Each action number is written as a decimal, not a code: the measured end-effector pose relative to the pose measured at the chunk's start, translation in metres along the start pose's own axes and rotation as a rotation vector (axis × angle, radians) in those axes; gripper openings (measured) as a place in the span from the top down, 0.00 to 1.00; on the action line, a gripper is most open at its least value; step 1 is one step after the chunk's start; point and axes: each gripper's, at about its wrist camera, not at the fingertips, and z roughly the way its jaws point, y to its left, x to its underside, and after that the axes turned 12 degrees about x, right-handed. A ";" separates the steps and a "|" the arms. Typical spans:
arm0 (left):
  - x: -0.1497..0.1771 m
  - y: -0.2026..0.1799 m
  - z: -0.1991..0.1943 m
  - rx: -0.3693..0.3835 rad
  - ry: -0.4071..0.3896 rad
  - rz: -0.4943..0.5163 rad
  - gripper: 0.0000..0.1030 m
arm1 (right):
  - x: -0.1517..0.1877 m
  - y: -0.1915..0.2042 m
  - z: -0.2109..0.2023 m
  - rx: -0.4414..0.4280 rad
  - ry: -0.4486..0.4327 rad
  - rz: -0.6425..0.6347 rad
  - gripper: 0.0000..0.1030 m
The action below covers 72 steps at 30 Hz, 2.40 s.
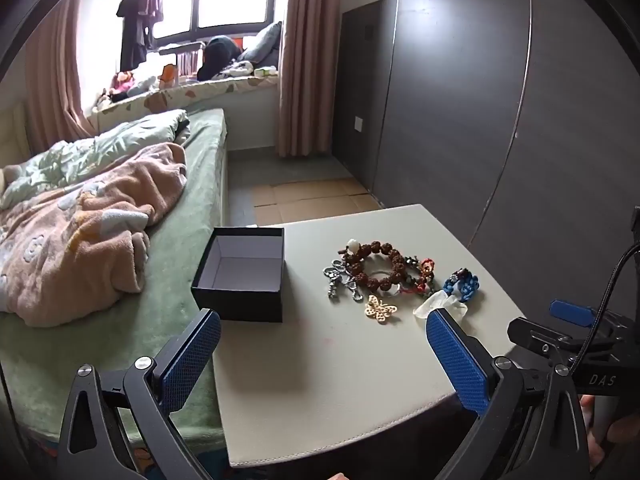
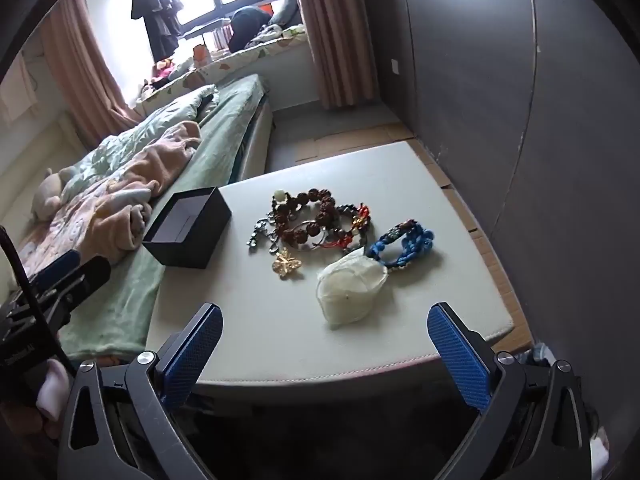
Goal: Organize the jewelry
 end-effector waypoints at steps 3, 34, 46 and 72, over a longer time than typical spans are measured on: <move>-0.003 -0.001 0.002 -0.004 0.001 0.006 0.00 | 0.000 0.004 0.001 -0.003 -0.011 -0.012 0.00; 0.003 -0.008 0.001 0.015 -0.024 0.003 0.00 | 0.001 0.002 -0.008 -0.047 -0.045 -0.020 0.00; 0.005 -0.005 -0.001 0.002 -0.031 0.005 0.00 | 0.000 0.005 -0.009 -0.029 -0.066 -0.032 0.00; 0.009 -0.007 -0.001 0.016 -0.009 0.024 0.01 | -0.004 -0.001 -0.010 0.006 -0.102 -0.031 0.00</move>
